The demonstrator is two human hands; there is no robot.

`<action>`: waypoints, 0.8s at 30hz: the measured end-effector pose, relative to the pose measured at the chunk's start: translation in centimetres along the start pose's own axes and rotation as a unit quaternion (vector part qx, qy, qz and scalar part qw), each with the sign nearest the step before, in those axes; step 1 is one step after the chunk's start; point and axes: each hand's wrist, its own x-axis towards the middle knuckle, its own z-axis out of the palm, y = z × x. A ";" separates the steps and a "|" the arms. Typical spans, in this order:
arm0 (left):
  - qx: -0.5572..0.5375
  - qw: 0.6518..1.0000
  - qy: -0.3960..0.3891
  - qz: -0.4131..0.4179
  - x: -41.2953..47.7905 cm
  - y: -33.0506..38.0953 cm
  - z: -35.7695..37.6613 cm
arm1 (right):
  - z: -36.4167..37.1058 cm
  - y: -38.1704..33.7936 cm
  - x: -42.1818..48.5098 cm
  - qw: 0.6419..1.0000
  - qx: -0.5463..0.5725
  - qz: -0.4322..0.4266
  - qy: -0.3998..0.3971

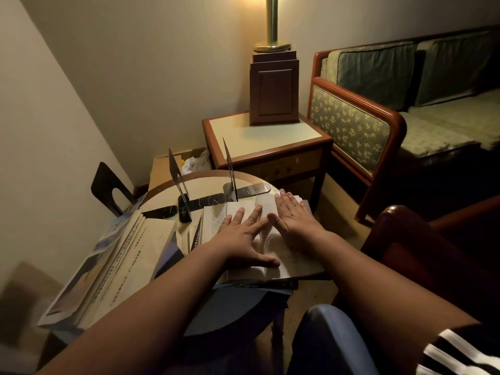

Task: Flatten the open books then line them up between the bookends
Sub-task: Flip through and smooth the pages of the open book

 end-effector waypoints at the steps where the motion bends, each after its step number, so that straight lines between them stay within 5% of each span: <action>1: -0.004 1.000 0.001 0.000 0.0 -0.1 0.1 | -0.1 -0.1 0.4 1.000 -0.001 0.002 0.002; 15: -0.060 0.997 -0.013 0.035 -1.9 -3.0 -0.6 | 2.7 -2.6 -8.2 0.999 -0.014 -0.047 -0.008; 24: -0.073 0.996 0.033 0.023 -3.1 -2.6 1.2 | 0.3 -2.9 -4.5 0.996 -0.039 -0.045 -0.064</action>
